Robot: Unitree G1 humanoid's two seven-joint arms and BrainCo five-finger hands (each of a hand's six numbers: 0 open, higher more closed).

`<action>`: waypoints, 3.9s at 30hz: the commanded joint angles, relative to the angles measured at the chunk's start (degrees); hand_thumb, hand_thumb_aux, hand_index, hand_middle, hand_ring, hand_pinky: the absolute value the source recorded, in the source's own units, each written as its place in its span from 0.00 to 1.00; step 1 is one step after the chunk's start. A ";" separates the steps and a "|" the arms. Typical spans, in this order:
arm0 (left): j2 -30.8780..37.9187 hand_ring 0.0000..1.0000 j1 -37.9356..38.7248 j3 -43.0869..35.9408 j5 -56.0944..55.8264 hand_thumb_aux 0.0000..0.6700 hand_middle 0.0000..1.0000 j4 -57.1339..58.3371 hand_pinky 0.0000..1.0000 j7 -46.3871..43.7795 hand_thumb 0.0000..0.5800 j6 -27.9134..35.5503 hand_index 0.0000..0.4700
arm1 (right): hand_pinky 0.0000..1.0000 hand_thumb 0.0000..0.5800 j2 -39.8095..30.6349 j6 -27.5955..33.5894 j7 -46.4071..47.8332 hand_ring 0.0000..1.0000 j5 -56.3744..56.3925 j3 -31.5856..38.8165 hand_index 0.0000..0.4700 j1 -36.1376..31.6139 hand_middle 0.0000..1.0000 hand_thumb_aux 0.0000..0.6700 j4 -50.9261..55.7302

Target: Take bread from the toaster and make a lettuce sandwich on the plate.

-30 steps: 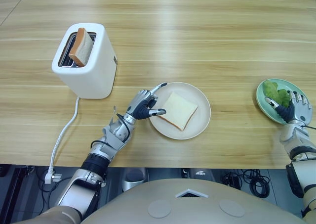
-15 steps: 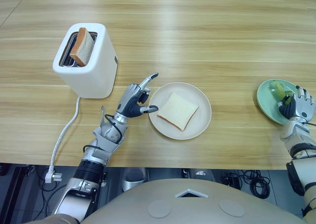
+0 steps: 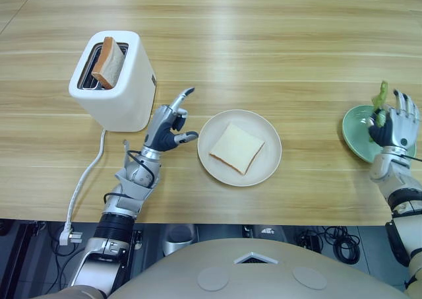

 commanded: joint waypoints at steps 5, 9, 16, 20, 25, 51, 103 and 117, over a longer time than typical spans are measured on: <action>0.50 0.90 0.37 2.03 3.29 0.00 0.90 -1.92 0.90 3.18 0.00 0.70 0.00 | 0.00 1.00 9.32 -1.38 8.85 0.00 -2.87 3.48 0.98 4.97 0.00 1.00 -24.79; 0.24 0.89 1.44 3.13 3.42 0.00 0.89 -4.96 0.89 3.67 0.00 1.07 0.00 | 0.00 1.00 13.68 -3.07 11.83 0.00 -7.48 8.55 0.98 3.56 0.00 1.00 -25.70; -0.22 0.90 1.54 2.95 4.62 0.00 0.90 -6.13 0.90 4.01 0.00 1.29 0.00 | 0.00 1.00 15.76 -5.40 10.35 0.00 -13.75 13.88 0.98 2.73 0.00 1.00 -20.44; -0.78 0.90 1.34 3.01 2.30 0.00 0.90 -5.64 0.90 3.22 0.00 1.21 0.00 | 0.00 1.00 15.72 -8.71 10.94 0.00 -13.72 15.20 0.98 3.28 0.00 1.00 -18.30; -0.42 0.90 1.29 4.79 2.20 0.00 0.90 -6.40 0.90 3.98 0.00 1.73 0.00 | 0.00 1.00 14.42 -11.76 10.98 0.00 -14.04 15.42 0.98 5.44 0.00 1.00 -20.68; 1.39 0.89 -0.93 10.36 3.48 0.00 0.89 -3.99 0.89 7.40 0.00 5.92 0.00 | 0.00 1.00 14.74 -12.18 11.78 0.00 -23.81 18.37 0.98 10.01 0.00 1.00 -27.62; 1.92 0.89 0.29 9.86 3.05 0.00 0.89 -2.28 0.89 9.08 0.00 5.56 0.00 | 0.00 0.00 10.84 -15.53 15.73 0.00 -15.95 12.60 0.00 8.06 0.00 0.00 -24.53; 2.96 0.89 4.30 15.03 6.17 0.00 0.89 -8.80 0.89 12.51 0.00 9.99 0.00 | 0.00 0.00 10.20 -12.42 16.74 0.00 -11.81 7.98 0.00 10.13 0.00 0.00 -26.57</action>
